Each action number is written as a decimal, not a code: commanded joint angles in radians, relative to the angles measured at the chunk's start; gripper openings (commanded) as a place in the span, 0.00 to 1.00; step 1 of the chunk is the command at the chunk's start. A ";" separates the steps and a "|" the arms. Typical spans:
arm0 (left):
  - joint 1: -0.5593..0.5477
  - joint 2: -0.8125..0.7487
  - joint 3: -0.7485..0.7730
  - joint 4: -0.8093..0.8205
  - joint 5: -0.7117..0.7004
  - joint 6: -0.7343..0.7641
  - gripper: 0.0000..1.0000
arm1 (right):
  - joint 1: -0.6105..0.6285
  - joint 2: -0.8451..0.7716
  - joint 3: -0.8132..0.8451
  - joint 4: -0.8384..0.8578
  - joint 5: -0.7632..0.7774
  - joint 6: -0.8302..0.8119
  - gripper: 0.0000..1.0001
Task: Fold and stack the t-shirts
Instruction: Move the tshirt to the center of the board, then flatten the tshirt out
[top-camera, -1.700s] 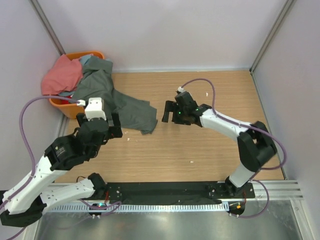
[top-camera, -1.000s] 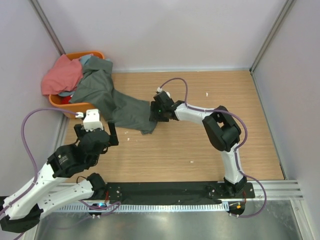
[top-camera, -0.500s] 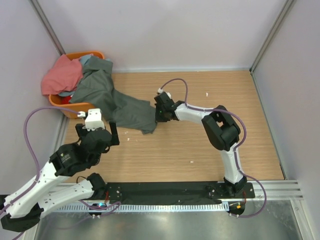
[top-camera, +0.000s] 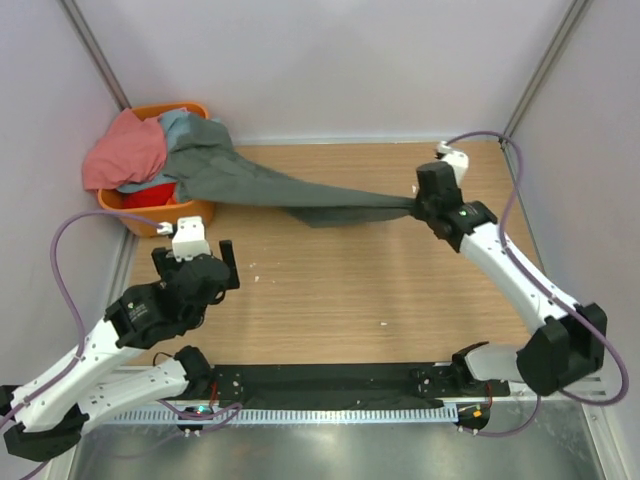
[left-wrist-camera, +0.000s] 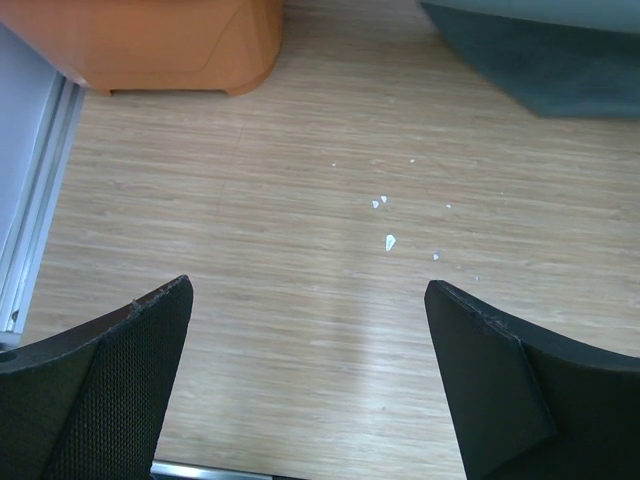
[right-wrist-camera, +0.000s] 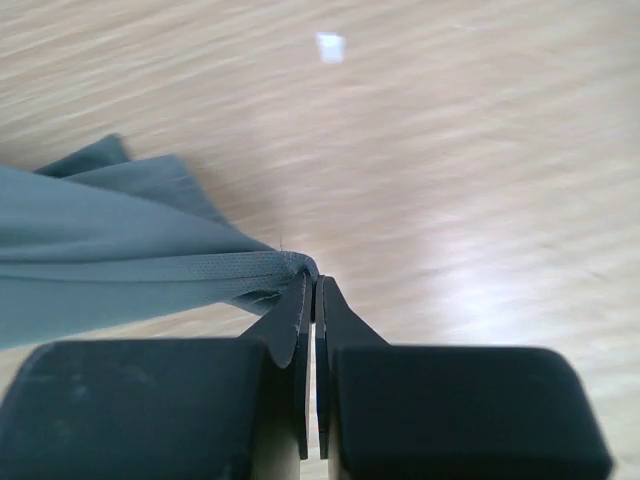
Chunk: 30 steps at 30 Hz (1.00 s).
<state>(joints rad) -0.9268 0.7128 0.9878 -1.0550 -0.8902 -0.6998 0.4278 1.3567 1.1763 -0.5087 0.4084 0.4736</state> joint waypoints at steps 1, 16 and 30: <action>0.003 0.045 0.041 -0.007 -0.027 -0.047 1.00 | -0.076 -0.051 -0.122 -0.088 0.095 -0.035 0.01; 0.005 0.307 0.058 0.157 0.076 -0.194 1.00 | -0.190 -0.091 -0.239 -0.039 0.069 -0.035 0.01; 0.356 0.888 0.246 0.527 0.339 -0.106 0.90 | -0.187 -0.120 -0.314 0.035 -0.252 0.036 0.01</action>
<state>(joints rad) -0.6132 1.4773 1.1324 -0.6491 -0.6018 -0.8429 0.2363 1.2736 0.8719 -0.5144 0.2405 0.4854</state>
